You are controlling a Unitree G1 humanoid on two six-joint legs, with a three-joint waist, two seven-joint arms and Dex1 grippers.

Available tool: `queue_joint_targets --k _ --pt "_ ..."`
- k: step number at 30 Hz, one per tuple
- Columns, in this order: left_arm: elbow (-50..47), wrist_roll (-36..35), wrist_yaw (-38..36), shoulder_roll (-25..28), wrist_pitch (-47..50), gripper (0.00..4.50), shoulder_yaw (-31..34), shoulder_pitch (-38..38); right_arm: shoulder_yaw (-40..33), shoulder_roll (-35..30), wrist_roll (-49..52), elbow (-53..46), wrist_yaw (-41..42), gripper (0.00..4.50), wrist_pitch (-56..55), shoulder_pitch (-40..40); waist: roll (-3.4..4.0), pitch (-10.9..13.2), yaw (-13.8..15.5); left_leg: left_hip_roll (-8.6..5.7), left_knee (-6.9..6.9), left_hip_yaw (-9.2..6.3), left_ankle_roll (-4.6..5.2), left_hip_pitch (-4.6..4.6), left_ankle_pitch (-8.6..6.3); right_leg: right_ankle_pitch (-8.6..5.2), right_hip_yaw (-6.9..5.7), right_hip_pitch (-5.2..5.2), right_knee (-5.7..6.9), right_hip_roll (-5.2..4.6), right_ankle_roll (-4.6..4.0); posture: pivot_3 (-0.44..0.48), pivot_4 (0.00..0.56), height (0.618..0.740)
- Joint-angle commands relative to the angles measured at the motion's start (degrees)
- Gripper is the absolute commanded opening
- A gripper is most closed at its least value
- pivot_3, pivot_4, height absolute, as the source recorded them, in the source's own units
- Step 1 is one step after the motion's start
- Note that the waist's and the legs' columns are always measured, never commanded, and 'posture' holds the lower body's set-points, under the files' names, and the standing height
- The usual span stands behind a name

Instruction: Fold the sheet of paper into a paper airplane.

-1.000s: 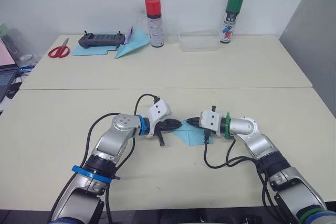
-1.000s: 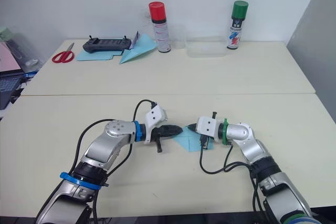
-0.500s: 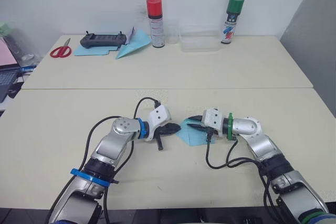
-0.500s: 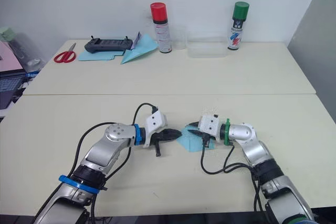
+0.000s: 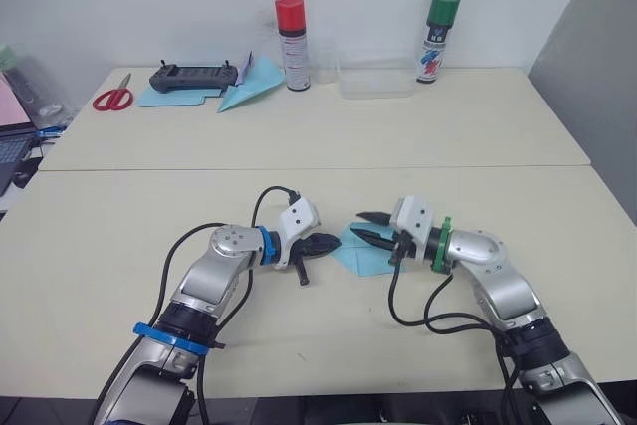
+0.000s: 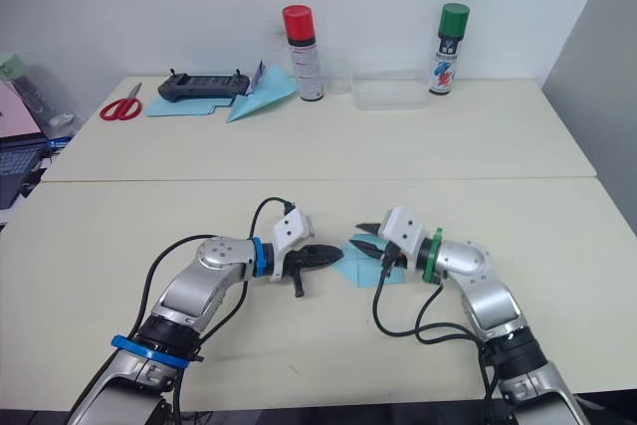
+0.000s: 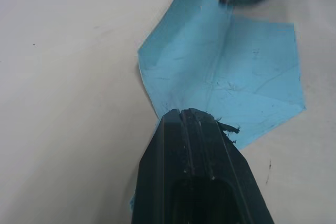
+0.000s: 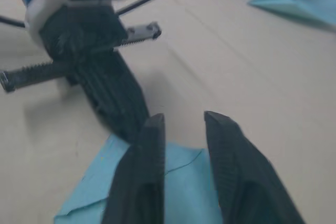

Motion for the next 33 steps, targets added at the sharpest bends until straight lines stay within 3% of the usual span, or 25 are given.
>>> queue_joint_targets --k 1,11,18,29,33 --pt "2.6 1.6 -0.1 0.6 1.7 0.00 -1.6 0.9 1.4 1.3 -2.3 1.6 -2.4 0.04 -1.9 0.9 0.00 0.0 0.0 0.00 0.00 0.00 0.00 0.00 0.00 0.00 0.00 0.00 0.00 0.00 0.00 0.000 0.150 0.740" --pt "3.6 1.9 -0.4 0.9 1.2 0.00 -1.8 0.0 1.0 -0.3 -5.7 4.8 -6.2 0.04 -2.3 6.1 -0.06 -0.2 0.1 0.00 0.00 0.00 0.00 0.05 0.00 0.00 0.00 0.07 -0.03 0.00 0.01 0.000 0.150 0.740" --pt "4.4 2.0 -0.3 0.6 0.5 0.00 -2.1 -0.2 -3.0 -5.7 -5.2 1.1 -8.8 0.04 2.0 13.2 -0.22 -0.6 0.3 -0.01 -0.01 -0.02 0.00 0.15 -0.01 -0.01 -0.02 0.30 -0.23 -0.01 0.01 0.000 0.150 0.740" --pt "5.6 2.1 -0.4 -0.3 -0.8 0.00 -2.8 -0.4 -10.6 -8.4 -0.6 -5.6 -10.4 0.04 9.0 18.6 -0.42 -0.8 1.1 -0.01 -0.03 -0.02 -0.01 0.45 -0.02 -0.25 0.01 0.70 -0.44 -0.04 -0.38 0.000 0.150 0.740" --pt "6.0 2.6 -0.1 -0.5 -1.6 0.00 -2.9 -0.5 -12.4 -8.5 4.0 -8.5 -6.0 0.04 -0.8 19.3 -0.38 -0.8 1.4 -0.02 -0.06 -0.04 -0.01 0.35 -0.02 -0.23 -0.01 0.69 -0.61 -0.04 -0.35 0.000 0.150 0.740"
